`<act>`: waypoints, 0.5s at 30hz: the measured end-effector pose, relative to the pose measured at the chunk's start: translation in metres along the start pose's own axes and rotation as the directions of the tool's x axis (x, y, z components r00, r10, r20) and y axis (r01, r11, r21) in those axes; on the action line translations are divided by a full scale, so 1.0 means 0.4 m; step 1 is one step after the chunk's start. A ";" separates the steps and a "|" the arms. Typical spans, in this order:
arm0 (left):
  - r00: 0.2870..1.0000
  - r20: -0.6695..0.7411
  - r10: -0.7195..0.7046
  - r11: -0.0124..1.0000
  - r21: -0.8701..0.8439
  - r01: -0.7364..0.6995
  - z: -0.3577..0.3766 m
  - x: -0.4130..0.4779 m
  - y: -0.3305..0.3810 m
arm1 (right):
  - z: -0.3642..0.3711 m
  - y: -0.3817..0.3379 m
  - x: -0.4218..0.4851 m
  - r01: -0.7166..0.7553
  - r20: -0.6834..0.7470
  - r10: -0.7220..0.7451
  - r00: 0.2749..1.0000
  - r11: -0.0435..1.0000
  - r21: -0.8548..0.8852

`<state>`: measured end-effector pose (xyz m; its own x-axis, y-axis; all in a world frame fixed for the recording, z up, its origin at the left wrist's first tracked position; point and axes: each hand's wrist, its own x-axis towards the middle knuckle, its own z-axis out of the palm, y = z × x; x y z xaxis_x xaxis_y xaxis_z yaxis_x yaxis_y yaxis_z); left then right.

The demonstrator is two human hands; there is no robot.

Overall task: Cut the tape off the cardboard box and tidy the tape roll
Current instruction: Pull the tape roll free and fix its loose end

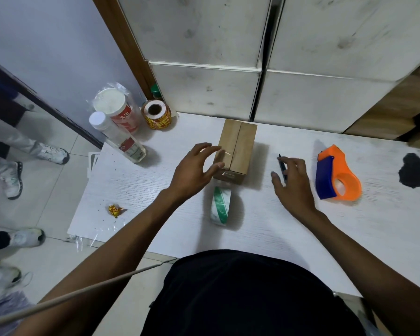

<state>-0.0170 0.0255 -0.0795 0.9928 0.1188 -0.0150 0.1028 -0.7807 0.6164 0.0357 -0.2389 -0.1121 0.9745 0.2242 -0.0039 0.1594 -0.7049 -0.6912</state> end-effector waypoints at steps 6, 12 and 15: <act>0.974 0.076 0.211 0.952 0.208 -0.223 0.002 0.046 0.008 | 0.022 -0.182 0.044 0.350 0.076 -0.343 0.936 0.931 -0.107; 0.967 0.090 0.239 0.948 0.192 -0.252 0.016 0.049 -0.014 | 0.070 -0.183 0.063 0.442 0.219 -0.397 0.891 0.868 -0.226; 0.957 0.093 0.274 0.945 0.157 -0.286 0.023 0.048 -0.032 | 0.087 -0.162 0.062 0.504 0.195 -0.465 0.863 0.812 -0.295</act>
<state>0.0014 0.0320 -0.0950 0.9842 -0.1572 0.0819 -0.1772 -0.8683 0.4632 0.0442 -0.1644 -0.0926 0.7365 0.6526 0.1777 0.6672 -0.6577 -0.3498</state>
